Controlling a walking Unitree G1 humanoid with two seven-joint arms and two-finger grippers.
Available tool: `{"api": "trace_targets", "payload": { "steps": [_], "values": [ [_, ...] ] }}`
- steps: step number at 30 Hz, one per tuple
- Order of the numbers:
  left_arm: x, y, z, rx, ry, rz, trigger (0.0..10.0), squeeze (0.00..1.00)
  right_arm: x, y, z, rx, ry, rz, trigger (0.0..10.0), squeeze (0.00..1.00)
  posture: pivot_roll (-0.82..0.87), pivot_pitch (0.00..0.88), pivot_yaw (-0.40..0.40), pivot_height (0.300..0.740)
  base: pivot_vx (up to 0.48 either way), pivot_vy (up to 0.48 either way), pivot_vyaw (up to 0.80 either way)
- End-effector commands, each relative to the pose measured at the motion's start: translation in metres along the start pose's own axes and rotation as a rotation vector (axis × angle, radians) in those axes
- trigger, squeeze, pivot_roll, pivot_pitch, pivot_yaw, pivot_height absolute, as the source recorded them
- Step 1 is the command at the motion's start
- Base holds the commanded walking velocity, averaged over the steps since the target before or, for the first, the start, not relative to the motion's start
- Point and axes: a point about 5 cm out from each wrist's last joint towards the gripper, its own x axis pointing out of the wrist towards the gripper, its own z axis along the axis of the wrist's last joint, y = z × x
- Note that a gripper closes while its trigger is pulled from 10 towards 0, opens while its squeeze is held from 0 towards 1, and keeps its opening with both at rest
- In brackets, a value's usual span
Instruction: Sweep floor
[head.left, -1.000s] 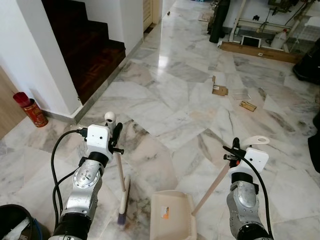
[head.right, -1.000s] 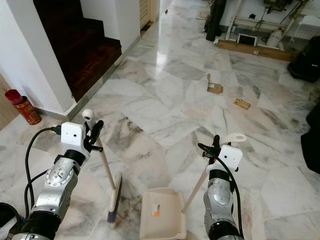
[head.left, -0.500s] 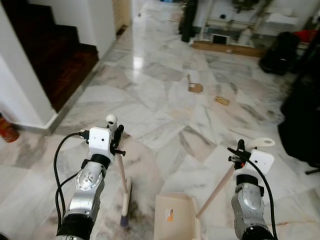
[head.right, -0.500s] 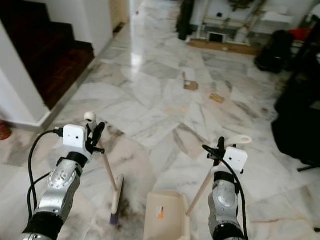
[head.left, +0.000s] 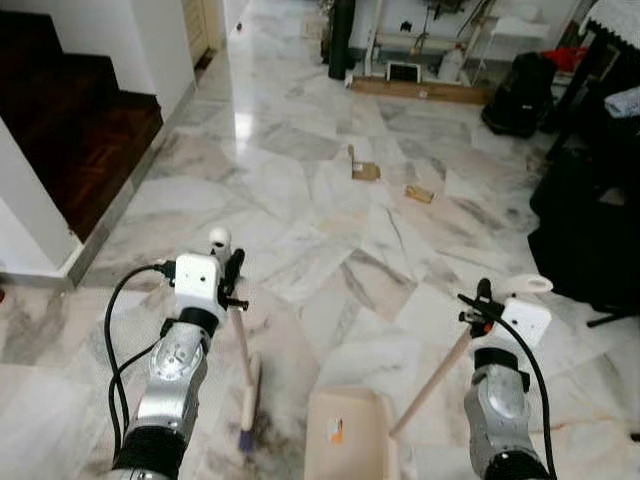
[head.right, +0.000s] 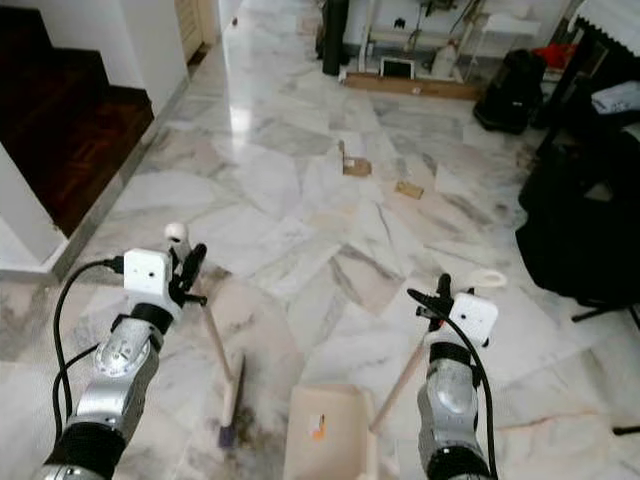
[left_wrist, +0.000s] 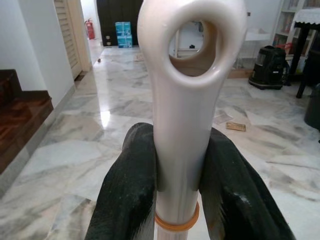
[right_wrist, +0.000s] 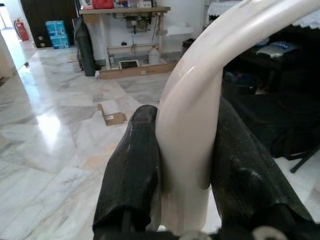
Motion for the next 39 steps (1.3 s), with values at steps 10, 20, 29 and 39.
{"api": "trace_targets", "payload": {
  "steps": [10,20,29,39],
  "values": [
    [0.006,0.004,0.011,-0.001,-0.046,0.020,10.0,0.00,0.009,-0.001,0.013,-0.003,-0.051,-0.005,10.0,0.00,0.16,0.079,-0.068,0.740,0.000,0.000,-0.73],
    [0.006,0.006,0.011,-0.008,-0.052,0.037,10.0,0.00,0.011,-0.002,0.016,-0.022,-0.066,-0.002,10.0,0.00,0.15,0.093,-0.077,0.740,0.000,0.000,0.00],
    [0.007,0.005,0.012,-0.006,-0.054,0.042,10.0,0.00,0.014,-0.004,0.020,-0.031,-0.084,-0.003,10.0,0.00,0.14,0.106,-0.089,0.740,0.054,0.000,0.00],
    [0.006,0.006,0.010,-0.002,-0.045,0.048,10.0,0.00,0.017,-0.005,0.023,-0.034,-0.089,-0.018,10.0,0.00,0.13,0.121,-0.086,0.740,0.265,0.000,0.00]
  ]
}}
